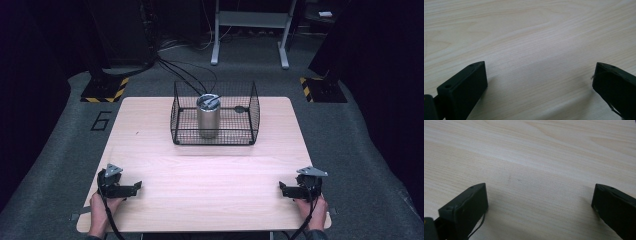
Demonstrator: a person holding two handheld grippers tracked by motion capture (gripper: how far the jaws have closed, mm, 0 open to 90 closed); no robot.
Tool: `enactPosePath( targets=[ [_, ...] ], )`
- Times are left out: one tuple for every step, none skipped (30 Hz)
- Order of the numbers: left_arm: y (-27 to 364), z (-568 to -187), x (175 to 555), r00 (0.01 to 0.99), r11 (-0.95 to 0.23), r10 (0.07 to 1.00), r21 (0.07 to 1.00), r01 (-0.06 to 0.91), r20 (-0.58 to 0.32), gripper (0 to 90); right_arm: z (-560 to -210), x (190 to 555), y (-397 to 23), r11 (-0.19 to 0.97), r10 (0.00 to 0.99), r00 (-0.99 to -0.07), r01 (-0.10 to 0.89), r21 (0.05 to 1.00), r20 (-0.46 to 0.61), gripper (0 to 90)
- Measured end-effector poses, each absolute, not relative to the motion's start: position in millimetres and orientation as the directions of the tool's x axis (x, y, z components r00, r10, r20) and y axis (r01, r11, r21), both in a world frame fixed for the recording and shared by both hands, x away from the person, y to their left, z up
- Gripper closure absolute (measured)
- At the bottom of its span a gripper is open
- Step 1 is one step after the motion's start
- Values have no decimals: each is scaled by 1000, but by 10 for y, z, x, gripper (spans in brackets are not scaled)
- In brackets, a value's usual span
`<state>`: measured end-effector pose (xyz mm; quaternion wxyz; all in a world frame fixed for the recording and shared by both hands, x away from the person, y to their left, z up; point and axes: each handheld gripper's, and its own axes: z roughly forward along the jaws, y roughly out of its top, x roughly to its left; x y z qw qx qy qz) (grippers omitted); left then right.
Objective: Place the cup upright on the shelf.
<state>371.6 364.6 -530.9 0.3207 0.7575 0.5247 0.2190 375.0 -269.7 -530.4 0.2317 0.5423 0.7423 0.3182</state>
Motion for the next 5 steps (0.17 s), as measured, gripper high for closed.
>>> enactPosePath(
  targets=[
    [3643, -5320, 3724, 348, -245, 937, 720, 649, 5, 0, -5304, 3750, -2696, 210, 952, -305, 658, 724, 0, 2],
    [3651, -5312, 3728, 347, -245, 938, 714, 656, 3, 0, -5304, 3750, -2696, 210, 952, -305, 657, 724, 0, 2],
    [3653, -5313, 3731, 346, -244, 938, 714, 656, 2, 0, -5304, 3750, -2696, 211, 952, -305, 657, 724, 0, 2],
    [3653, -5313, 3731, 346, -245, 938, 714, 656, 3, 0, -5304, 3750, -2696, 211, 952, -306, 657, 723, 0, 2],
    [3654, -5313, 3732, 347, -246, 938, 713, 656, 4, 0, -5303, 3750, -2696, 211, 952, -306, 657, 724, 0, 2]
  ],
)
